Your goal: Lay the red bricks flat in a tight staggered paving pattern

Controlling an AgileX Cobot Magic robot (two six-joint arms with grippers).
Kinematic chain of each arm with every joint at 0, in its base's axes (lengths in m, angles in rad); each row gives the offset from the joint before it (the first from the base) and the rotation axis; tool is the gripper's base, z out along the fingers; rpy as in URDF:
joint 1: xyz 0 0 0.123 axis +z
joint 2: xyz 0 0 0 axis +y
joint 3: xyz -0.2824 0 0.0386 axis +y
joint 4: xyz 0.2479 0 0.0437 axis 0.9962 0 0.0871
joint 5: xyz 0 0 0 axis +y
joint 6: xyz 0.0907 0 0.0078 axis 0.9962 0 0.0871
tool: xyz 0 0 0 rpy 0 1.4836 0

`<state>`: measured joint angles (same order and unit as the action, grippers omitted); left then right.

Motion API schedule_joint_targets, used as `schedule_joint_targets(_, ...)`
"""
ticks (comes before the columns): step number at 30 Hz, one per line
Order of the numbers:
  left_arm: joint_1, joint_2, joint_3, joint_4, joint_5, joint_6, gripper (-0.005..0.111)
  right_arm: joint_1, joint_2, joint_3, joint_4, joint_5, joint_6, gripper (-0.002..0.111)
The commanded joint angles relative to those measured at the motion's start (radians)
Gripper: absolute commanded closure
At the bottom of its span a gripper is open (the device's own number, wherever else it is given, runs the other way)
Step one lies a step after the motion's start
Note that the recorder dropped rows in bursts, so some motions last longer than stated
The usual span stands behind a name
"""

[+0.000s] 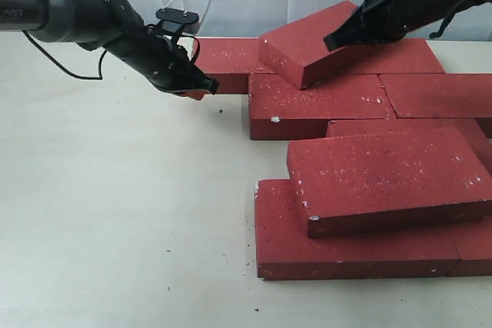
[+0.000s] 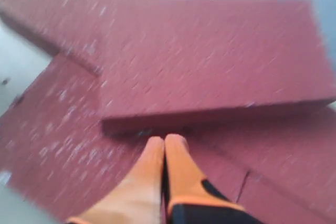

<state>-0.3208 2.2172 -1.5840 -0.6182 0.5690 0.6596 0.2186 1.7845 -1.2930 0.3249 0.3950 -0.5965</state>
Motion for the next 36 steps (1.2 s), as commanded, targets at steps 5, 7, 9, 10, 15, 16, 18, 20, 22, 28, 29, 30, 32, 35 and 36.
schedule_joint_targets(5,-0.038,-0.059,-0.004,-0.258,0.022,0.255,0.107,-0.154,0.156,-0.318,-0.001,0.083,0.078,0.109)
schedule_joint_targets(7,-0.05,-0.059,-0.004,-0.284,0.022,0.307,0.107,-0.18,0.24,-0.434,-0.001,0.186,0.085,0.109)
schedule_joint_targets(9,-0.06,-0.059,-0.013,-0.274,0.02,0.309,0.107,-0.199,0.318,-0.547,-0.013,0.216,0.129,0.109)
schedule_joint_targets(10,-0.066,-0.059,-0.023,-0.264,0.02,0.309,0.107,-0.205,0.348,-0.589,-0.031,0.225,0.141,0.109)
schedule_joint_targets(15,-0.069,-0.029,-0.088,-0.264,0.054,0.301,0.107,-0.211,0.529,-0.844,-0.24,0.277,0.248,0.109)
schedule_joint_targets(16,-0.069,-0.02,-0.105,-0.264,0.07,0.291,0.107,-0.211,0.566,-0.878,-0.279,0.282,0.277,0.109)
schedule_joint_targets(18,-0.07,0.0,-0.133,-0.264,0.105,0.283,0.107,-0.211,0.636,-0.957,-0.352,0.293,0.307,0.109)
schedule_joint_targets(20,-0.072,0.024,-0.157,-0.26,0.119,0.283,0.107,-0.211,0.698,-1.027,-0.363,0.312,0.31,0.109)
schedule_joint_targets(22,-0.072,0.044,-0.176,-0.26,0.119,0.283,0.107,-0.211,0.745,-1.082,-0.363,0.329,0.31,0.109)
schedule_joint_targets(28,-0.072,0.092,-0.236,-0.279,0.137,0.283,0.107,-0.221,0.825,-1.199,-0.343,0.41,0.285,0.109)
schedule_joint_targets(29,-0.075,0.101,-0.249,-0.283,0.137,0.283,0.107,-0.221,0.827,-1.204,-0.333,0.428,0.268,0.109)
schedule_joint_targets(30,-0.08,0.11,-0.262,-0.283,0.137,0.281,0.107,-0.221,0.827,-1.204,-0.325,0.44,0.251,0.109)
schedule_joint_targets(32,-0.09,0.131,-0.289,-0.286,0.137,0.281,0.107,-0.221,0.827,-1.204,-0.291,0.466,0.205,0.109)
schedule_joint_targets(35,-0.104,0.153,-0.322,-0.286,0.128,0.261,0.107,-0.221,0.827,-1.204,-0.245,0.501,0.146,0.109)
schedule_joint_targets(36,-0.107,0.161,-0.33,-0.286,0.12,0.259,0.107,-0.221,0.827,-1.204,-0.232,0.513,0.126,0.109)
